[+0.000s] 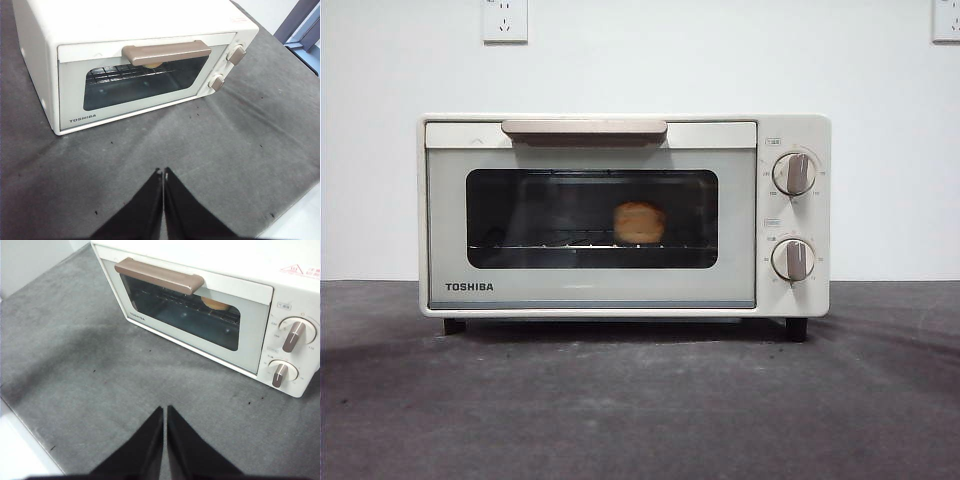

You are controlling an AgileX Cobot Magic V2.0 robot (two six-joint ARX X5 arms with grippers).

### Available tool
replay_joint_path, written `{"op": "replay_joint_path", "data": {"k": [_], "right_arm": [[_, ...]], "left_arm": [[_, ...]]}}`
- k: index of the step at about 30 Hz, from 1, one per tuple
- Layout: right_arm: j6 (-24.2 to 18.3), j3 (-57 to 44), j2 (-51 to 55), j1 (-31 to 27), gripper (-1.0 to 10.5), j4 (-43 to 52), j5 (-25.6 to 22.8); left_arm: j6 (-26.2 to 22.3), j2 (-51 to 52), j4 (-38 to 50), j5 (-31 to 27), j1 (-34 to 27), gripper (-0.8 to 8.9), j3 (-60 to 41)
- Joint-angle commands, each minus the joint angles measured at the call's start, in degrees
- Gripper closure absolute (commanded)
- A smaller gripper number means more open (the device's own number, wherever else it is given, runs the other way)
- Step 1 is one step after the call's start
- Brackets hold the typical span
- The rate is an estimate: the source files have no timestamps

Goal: The left arm flap open the oven, the right arm pick bread and place it into oven, the left arm flap close the oven

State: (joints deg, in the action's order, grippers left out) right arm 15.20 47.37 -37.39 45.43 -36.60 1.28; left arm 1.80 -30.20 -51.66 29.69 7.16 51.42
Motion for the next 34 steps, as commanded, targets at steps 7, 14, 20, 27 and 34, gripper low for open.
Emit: {"op": "replay_joint_path", "data": {"k": [7,14,20,27,34], "right_arm": [[-0.24,0.61,-0.31,0.57,9.4,0.72,-0.22],[-0.24,0.61,-0.31,0.57,9.4,0.72,-0.22],[-0.24,0.61,-0.31,0.57,9.4,0.72,-0.22],[-0.24,0.61,-0.31,0.57,9.4,0.72,-0.22],[-0.24,0.61,-0.31,0.57,9.4,0.72,-0.22]], "left_arm": [[-12.15,4.92,10.19,-0.9,-1.49,8.03,-1.05],[-12.68,13.68,35.63,-11.5,-5.49,8.03,-13.29],[-12.7,19.43,41.0,-21.29,-7.43,8.03,-24.55],[-12.7,24.41,41.0,-23.76,-7.98,8.03,-35.89],[-12.7,28.81,40.92,-23.78,-7.98,8.03,-44.54]]}}
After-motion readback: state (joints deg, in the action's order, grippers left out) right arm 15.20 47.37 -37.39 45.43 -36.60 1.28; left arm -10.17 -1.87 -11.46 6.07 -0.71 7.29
